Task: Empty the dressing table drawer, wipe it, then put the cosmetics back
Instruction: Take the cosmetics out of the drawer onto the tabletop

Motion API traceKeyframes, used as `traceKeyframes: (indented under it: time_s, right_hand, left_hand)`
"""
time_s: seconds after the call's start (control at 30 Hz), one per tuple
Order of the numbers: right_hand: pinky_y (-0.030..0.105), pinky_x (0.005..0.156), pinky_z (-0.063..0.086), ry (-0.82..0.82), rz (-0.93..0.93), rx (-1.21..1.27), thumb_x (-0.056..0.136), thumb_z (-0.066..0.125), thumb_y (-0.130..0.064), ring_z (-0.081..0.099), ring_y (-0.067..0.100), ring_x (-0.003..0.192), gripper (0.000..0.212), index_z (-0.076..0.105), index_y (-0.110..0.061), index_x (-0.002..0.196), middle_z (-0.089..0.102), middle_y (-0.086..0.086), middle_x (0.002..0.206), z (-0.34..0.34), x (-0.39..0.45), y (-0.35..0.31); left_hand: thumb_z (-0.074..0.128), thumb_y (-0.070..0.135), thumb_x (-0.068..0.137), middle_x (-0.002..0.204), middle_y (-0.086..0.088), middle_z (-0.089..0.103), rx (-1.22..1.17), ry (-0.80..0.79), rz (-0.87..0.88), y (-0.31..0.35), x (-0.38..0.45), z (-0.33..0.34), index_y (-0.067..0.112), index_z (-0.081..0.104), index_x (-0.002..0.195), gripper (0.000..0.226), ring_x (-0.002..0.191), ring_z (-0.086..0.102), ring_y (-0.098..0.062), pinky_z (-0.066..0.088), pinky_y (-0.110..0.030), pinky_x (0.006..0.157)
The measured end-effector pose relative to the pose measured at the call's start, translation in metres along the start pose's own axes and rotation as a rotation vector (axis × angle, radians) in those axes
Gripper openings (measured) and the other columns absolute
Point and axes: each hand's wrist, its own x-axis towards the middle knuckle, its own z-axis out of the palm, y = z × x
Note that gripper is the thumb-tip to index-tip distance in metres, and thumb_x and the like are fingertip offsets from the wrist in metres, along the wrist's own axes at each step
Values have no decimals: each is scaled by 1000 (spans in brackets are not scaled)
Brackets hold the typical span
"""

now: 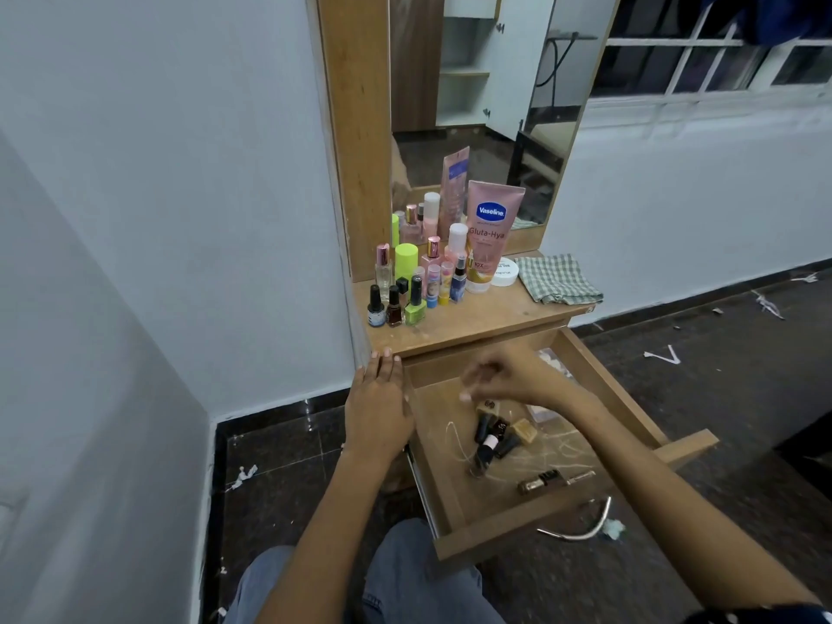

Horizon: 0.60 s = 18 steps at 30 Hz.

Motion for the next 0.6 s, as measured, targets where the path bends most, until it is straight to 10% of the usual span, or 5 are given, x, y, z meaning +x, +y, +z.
traceKeyframes:
  time_s: [0.27, 0.6]
  right_hand:
    - [20, 67, 40, -258, 45, -321, 67, 80, -24, 55, 3, 80, 19, 71, -22, 83, 64, -12, 88, 49, -39, 22]
    - [28, 67, 54, 124, 74, 84, 67, 75, -22, 62, 1, 70, 18, 63, -35, 69, 67, -11, 73, 32, -1, 6]
  left_hand:
    - [35, 24, 97, 158, -9, 14, 6, 2, 2, 1, -1, -1, 8, 16, 150, 59, 146, 9, -22, 8, -33, 118]
    - [36, 26, 98, 158, -9, 13, 22, -17, -7, 1, 0, -2, 9, 14, 150, 59, 146, 9, -22, 9, -34, 119]
